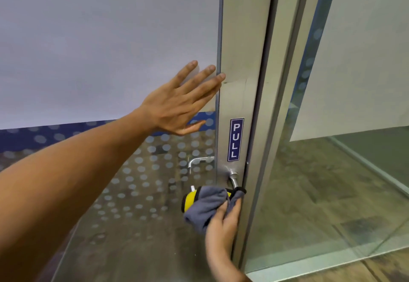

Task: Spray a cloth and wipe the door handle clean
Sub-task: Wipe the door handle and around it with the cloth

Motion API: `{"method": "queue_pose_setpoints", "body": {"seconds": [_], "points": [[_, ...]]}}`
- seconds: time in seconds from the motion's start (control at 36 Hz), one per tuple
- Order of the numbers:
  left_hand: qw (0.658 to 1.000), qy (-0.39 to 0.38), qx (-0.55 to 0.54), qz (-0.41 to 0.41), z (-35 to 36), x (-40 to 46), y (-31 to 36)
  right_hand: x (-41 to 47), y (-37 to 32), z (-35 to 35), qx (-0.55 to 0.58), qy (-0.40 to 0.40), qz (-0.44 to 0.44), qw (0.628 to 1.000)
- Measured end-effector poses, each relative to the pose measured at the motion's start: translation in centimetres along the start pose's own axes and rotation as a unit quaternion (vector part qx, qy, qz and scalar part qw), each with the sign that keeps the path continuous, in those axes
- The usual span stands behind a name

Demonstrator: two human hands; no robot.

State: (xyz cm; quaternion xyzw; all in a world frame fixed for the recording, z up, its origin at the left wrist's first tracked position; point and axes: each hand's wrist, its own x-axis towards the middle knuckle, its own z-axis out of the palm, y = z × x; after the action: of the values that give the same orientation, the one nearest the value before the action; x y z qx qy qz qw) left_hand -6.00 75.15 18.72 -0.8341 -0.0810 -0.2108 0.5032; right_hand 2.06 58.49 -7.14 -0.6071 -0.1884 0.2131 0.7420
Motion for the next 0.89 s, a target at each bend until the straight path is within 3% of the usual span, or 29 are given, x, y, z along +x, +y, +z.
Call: {"method": "queue_pose_setpoints", "body": {"seconds": [0.08,0.19,0.25,0.44,0.5,0.58,0.64,0.69,0.89], "points": [[1.0,0.001,0.0,-0.002,0.2,0.0,-0.1,-2.3,-1.4,2.8,0.087,0.045,0.128,0.987],[1.0,-0.004,0.005,-0.002,0.1,-0.1,-0.1,-6.5,-4.3,8.1,0.234,-0.095,0.288,0.924],[1.0,-0.004,0.011,0.001,0.0,-0.1,-0.1,-8.4,-6.6,11.0,0.275,-0.187,0.245,0.911],[1.0,0.0,0.014,0.004,-0.3,0.0,-0.1,-8.8,-9.4,12.5,0.131,-0.319,0.123,0.931],[1.0,0.004,0.015,0.004,-0.3,0.0,-0.1,-8.0,-8.2,10.3,0.084,-0.267,0.118,0.953],[1.0,0.011,0.019,0.004,-0.2,0.0,-0.1,-5.3,-7.1,7.0,0.092,-0.088,0.113,0.985],[1.0,0.013,0.019,0.004,-0.2,0.0,-0.1,-2.6,-7.2,5.2,0.177,0.041,0.124,0.975],[1.0,0.011,0.023,0.004,-0.2,0.1,-0.1,-0.1,-7.7,3.8,0.239,0.114,0.147,0.953],[0.999,0.011,0.032,0.006,-0.1,0.1,-0.1,4.9,-8.8,5.1,0.256,0.105,0.252,0.927]]}}
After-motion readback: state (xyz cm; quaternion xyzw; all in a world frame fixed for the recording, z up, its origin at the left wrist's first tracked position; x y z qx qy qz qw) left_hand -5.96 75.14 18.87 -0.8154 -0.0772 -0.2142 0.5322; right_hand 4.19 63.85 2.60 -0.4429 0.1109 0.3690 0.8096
